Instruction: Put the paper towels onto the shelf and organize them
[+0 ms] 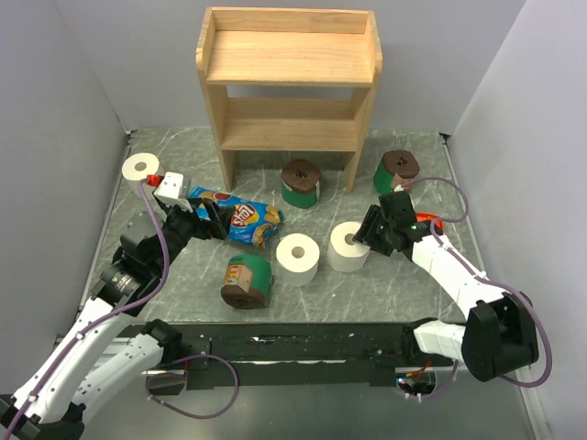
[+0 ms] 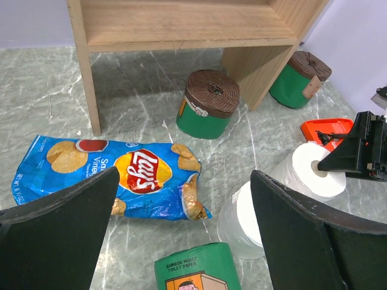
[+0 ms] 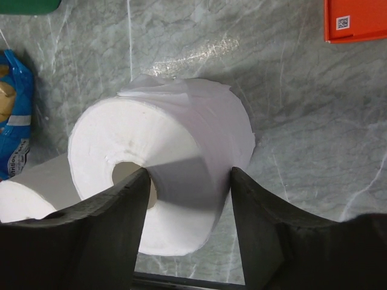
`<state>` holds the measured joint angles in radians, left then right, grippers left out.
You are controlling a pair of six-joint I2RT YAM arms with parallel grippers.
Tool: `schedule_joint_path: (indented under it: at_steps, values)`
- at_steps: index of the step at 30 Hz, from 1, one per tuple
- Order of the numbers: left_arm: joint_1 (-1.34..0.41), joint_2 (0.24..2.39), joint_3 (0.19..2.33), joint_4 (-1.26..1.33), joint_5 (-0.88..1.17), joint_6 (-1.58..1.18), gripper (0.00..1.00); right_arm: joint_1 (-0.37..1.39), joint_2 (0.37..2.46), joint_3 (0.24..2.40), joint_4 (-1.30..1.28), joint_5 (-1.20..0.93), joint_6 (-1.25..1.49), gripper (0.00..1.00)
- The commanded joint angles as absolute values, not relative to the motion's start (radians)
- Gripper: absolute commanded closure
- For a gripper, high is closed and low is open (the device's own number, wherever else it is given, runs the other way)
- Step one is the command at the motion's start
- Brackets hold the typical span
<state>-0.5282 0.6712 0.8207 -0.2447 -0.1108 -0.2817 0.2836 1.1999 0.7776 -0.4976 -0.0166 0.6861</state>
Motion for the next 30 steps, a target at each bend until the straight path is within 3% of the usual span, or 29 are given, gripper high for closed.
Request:
schedule_joint_path:
  at_steps: [1, 10, 17, 23, 30]
  values:
    - [-0.535, 0.669, 0.847, -0.207, -0.107, -0.270, 0.04, 0.281, 1.216, 0.793, -0.509, -0.002, 0.719, 0.43]
    - [-0.535, 0.664, 0.845, -0.206, -0.098, -0.273, 0.04, 0.284, 1.129, 0.871, -0.531, -0.012, 0.791, 0.62]
    - [-0.535, 0.652, 0.841, -0.199, -0.100, -0.273, 0.04, 0.302, 1.068, 0.956, -0.451, 0.029, 0.922, 0.67]
    - [-0.537, 0.660, 0.842, -0.199, -0.089, -0.276, 0.04, 0.350, 1.046, 0.968, -0.191, 0.084, 1.087, 0.67]
    - [-0.545, 0.666, 0.838, -0.193, -0.060, -0.284, 0.04, 0.365, 1.208, 1.100, 0.036, 0.135, 1.192, 0.67]
